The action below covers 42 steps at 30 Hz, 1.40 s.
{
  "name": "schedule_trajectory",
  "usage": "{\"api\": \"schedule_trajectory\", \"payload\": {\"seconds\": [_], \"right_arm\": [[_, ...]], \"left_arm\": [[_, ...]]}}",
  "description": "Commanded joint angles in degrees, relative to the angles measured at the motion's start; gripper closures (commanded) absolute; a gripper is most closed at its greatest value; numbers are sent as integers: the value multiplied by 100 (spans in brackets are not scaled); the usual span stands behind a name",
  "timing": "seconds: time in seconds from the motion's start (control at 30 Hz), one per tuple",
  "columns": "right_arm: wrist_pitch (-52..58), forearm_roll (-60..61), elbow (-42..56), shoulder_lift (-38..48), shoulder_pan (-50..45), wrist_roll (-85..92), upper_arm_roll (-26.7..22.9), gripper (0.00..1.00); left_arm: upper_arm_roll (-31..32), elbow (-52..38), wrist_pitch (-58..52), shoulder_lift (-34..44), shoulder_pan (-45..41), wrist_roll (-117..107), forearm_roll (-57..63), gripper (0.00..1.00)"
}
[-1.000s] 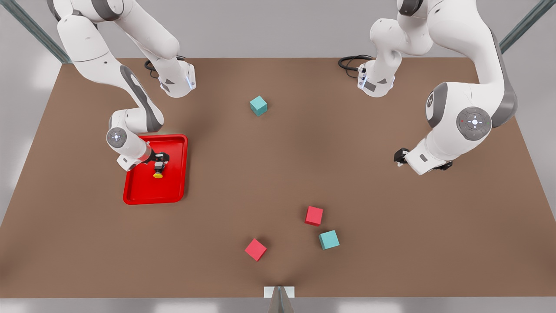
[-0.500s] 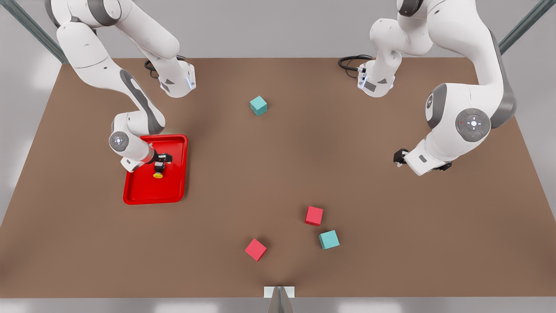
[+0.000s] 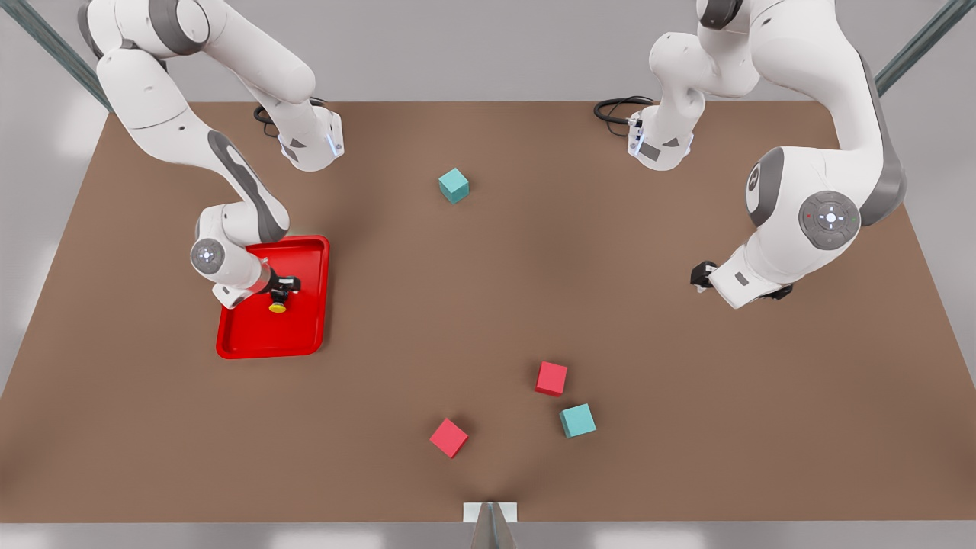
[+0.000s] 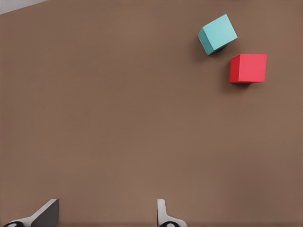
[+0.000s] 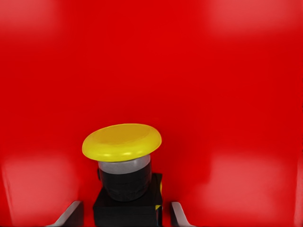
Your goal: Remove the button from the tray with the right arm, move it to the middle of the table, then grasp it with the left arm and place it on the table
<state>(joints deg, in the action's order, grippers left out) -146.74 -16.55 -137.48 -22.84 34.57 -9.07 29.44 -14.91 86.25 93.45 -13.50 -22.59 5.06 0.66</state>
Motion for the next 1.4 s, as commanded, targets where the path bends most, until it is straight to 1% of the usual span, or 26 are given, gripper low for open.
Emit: {"api": "schedule_trajectory", "payload": {"seconds": [0.0,0.03,0.1,0.47,0.5,0.6,0.63,0.67,0.73,0.77,0.87,0.97,1.07,1.1,1.13,1.2,1.27,1.3,1.33,1.37], "right_arm": [[14,-15,2,7,-3,-16,-9,41],[57,-15,2,-2,-3,-16,-9,50],[84,-15,20,-2,-3,-25,-9,57],[233,-15,318,7,-126,-60,9,58],[470,-24,547,7,-240,-60,26,58],[1683,-15,1627,16,-776,-69,79,58],[1877,-15,1821,51,-847,-51,132,58],[1877,-15,1909,51,-838,-42,263,58],[1868,-6,2199,51,-847,-139,676,58],[1886,-6,2287,51,-970,-270,756,58],[1921,20,2630,-1,-1637,-982,747,58],[2448,20,3333,-371,-2454,-1922,686,58],[3520,38,4949,-1284,-3589,-3109,668,58],[3538,56,5240,-1487,-3984,-3513,546,58],[3538,239,5530,-1574,-4774,-3926,-17,58],[3547,767,6013,-1794,-5741,-4488,-685,58],[3547,890,6901,-2471,-6436,-5693,-738,58],[3555,925,7251,-2725,-6594,-6000,-738,58],[3679,1013,7692,-2972,-6902,-6203,-913,58],[3687,1531,7920,-3069,-7341,-6352,-1511,58]], "left_arm": [[-3,-2,-2,5,0,4,4,0],[-3,-2,-2,5,0,4,4,0],[-3,-2,-2,5,0,4,4,0],[-3,-2,-2,14,0,4,4,0],[-3,-2,-2,5,0,4,4,0],[-3,-2,-2,5,0,4,4,0],[-3,-2,-2,5,0,4,4,0],[-3,-2,-2,5,0,4,4,0],[-3,-2,-2,5,0,4,4,0],[-3,-2,-2,5,0,4,4,0],[-3,-2,-2,5,0,4,4,0],[-3,-2,-2,5,0,4,4,0],[-3,-2,-2,-4,0,4,4,0],[-3,-2,-2,5,0,4,4,0],[-3,-2,-2,5,0,4,4,0],[-3,-2,-2,-12,0,4,4,0],[-3,-2,-2,-21,0,4,4,0],[-3,-2,-2,-21,0,4,4,0],[-3,-2,-2,-21,0,4,4,0],[-3,-2,-2,-30,0,4,4,0]]}}
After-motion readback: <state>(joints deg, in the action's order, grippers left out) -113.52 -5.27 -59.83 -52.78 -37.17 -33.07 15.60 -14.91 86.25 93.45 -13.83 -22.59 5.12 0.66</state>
